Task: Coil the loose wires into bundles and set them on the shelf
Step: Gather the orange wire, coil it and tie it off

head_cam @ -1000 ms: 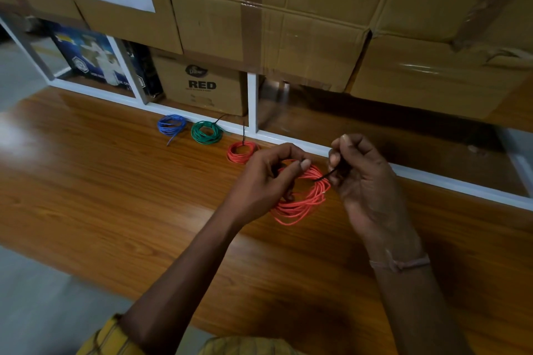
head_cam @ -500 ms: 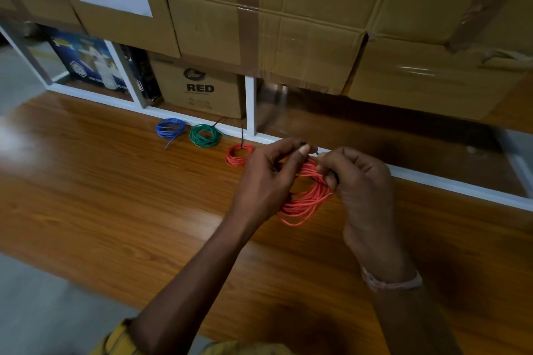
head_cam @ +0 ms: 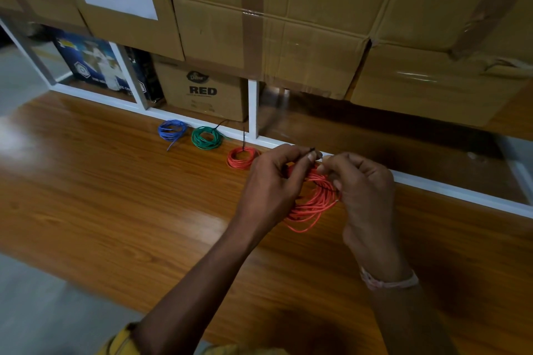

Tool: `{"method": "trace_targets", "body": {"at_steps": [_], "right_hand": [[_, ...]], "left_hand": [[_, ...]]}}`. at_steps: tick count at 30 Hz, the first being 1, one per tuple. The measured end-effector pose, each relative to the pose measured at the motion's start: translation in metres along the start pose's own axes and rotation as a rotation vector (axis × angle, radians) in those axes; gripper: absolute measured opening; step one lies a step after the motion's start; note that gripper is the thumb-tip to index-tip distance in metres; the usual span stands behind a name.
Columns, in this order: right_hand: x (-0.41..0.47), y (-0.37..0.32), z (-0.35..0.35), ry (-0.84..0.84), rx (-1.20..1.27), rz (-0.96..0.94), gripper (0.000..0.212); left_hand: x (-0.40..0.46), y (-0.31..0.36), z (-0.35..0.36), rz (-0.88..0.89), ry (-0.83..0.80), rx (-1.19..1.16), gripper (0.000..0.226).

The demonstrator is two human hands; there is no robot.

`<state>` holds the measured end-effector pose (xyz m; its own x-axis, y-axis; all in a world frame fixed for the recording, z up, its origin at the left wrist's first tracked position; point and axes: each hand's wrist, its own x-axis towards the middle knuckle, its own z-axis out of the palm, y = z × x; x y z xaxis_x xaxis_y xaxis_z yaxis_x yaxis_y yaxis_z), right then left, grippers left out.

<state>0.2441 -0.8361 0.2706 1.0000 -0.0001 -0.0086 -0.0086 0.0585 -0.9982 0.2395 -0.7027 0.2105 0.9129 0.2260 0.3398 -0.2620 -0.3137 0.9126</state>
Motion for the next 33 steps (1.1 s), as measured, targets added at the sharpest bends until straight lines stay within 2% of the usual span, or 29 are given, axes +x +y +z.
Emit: {"method": "trace_targets", "body": {"at_steps": [16, 26, 33], "right_hand": [[-0.0023, -0.0036, -0.0016, -0.033, 0.018, 0.041, 0.021], [-0.0017, -0.0026, -0.0026, -0.037, 0.044, 0.069, 0.02], [0.0025, 0.0028, -0.0048, -0.055, 0.056, 0.095, 0.02]], "left_hand": [[0.0003, 0.005, -0.0001, 0.033, 0.022, 0.102, 0.022], [-0.0001, 0.006, 0.002, 0.079, 0.039, 0.168, 0.031], [-0.0037, 0.0075, 0.0016, 0.223, 0.013, 0.407, 0.036]]}}
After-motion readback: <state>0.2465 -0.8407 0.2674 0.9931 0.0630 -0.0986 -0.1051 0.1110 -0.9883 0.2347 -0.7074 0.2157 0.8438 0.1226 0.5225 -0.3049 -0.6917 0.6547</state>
